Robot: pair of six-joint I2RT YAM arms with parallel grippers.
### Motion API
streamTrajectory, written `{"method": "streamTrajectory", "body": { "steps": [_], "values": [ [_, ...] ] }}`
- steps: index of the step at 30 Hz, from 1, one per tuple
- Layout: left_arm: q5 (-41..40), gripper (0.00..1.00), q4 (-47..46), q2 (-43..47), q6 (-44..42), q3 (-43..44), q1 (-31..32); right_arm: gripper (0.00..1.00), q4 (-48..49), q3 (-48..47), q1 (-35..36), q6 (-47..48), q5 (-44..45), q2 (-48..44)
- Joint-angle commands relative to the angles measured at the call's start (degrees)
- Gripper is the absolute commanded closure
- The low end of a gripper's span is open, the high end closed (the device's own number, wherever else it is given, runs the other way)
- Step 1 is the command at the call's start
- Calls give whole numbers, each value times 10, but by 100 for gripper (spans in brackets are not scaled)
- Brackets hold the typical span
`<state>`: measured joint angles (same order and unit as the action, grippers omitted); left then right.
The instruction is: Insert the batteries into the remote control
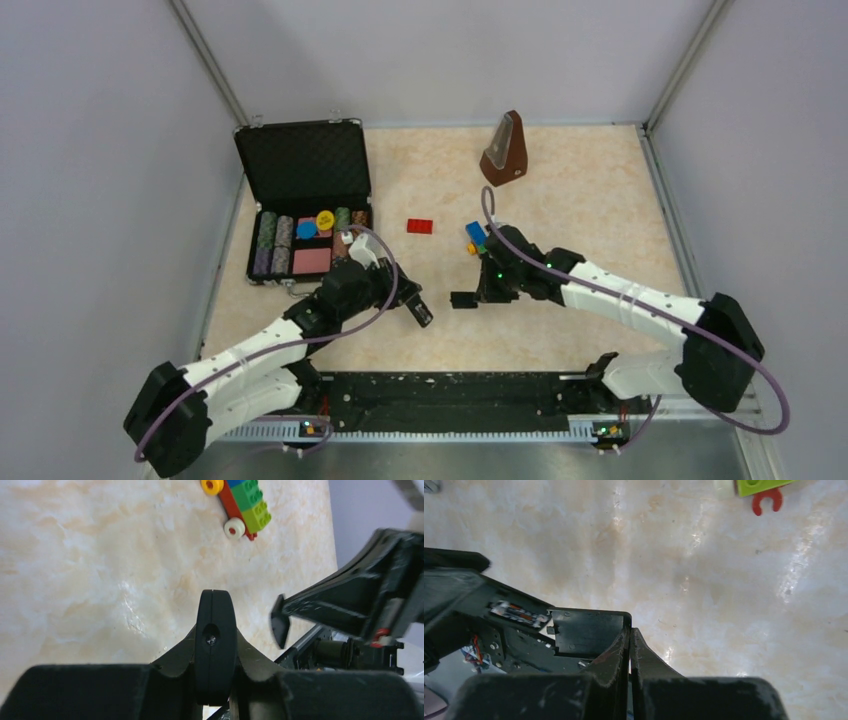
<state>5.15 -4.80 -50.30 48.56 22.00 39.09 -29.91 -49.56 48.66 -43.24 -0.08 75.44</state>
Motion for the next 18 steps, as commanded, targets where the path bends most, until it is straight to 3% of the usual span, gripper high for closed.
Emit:
{"method": "streamTrajectory", "body": {
  "steps": [1,7,13,18],
  "values": [
    [-17,100,-165,-29,47,-28,35,100,-25,15,-22,-48,22,-86],
    [-13,100,-238,-41,42,-32,62,100,-50,9,-39,-55,-23,-127],
    [-5,100,-175,-21,51,-2,64,100,-26,-23,-40,-64,-87,-141],
    [-84,100,-57,32,56,25,64,100,-28,-21,-41,-57,-69,-113]
  ]
}}
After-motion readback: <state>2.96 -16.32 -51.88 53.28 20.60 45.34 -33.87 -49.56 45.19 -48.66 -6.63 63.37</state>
